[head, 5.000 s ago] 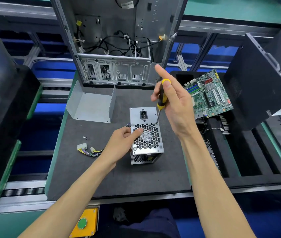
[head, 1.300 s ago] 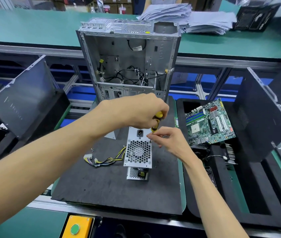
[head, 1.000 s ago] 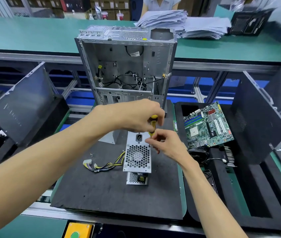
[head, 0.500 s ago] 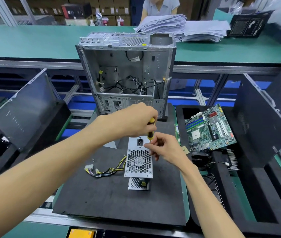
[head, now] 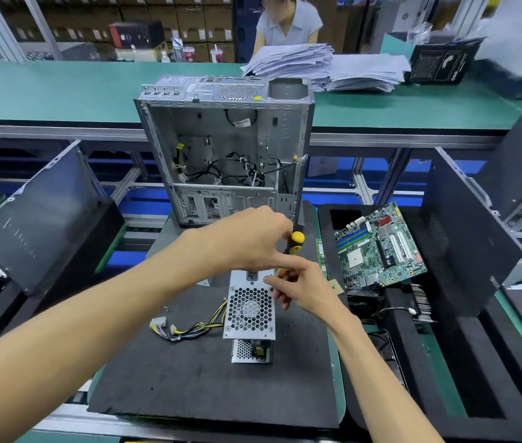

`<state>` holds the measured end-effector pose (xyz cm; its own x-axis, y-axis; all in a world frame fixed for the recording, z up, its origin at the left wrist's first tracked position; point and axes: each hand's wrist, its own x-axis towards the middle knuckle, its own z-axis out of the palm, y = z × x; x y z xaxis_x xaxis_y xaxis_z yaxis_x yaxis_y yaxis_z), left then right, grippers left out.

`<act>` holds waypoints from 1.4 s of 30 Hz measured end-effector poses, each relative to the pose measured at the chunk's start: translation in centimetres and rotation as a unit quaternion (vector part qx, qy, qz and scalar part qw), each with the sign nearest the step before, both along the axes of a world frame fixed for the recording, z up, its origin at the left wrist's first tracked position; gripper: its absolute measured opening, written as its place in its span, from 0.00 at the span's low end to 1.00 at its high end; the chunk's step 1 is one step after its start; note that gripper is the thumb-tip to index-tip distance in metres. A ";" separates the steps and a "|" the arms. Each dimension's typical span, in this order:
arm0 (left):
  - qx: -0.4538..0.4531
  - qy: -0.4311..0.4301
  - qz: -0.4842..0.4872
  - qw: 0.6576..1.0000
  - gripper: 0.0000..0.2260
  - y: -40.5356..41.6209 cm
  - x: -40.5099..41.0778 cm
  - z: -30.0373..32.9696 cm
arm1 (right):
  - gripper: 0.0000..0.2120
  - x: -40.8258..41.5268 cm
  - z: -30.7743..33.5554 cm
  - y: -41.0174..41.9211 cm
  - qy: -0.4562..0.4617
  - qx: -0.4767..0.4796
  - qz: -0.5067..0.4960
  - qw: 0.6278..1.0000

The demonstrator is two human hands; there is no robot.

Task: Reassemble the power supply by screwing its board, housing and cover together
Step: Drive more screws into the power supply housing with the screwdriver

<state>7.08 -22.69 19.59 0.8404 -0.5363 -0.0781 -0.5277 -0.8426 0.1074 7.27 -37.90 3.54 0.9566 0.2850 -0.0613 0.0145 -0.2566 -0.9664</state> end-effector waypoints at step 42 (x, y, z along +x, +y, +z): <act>-0.484 0.306 0.270 0.774 0.12 5.5 -5.2 -14.9 | 0.27 -4.7 -0.5 2.5 0.076 -0.214 -0.184 0.956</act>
<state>1.92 -17.22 4.70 0.9266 -0.1767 -0.3321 0.2730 -0.2918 0.9167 2.60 -35.41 3.07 0.9580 -0.1521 -0.2431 -0.2853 -0.5893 -0.7559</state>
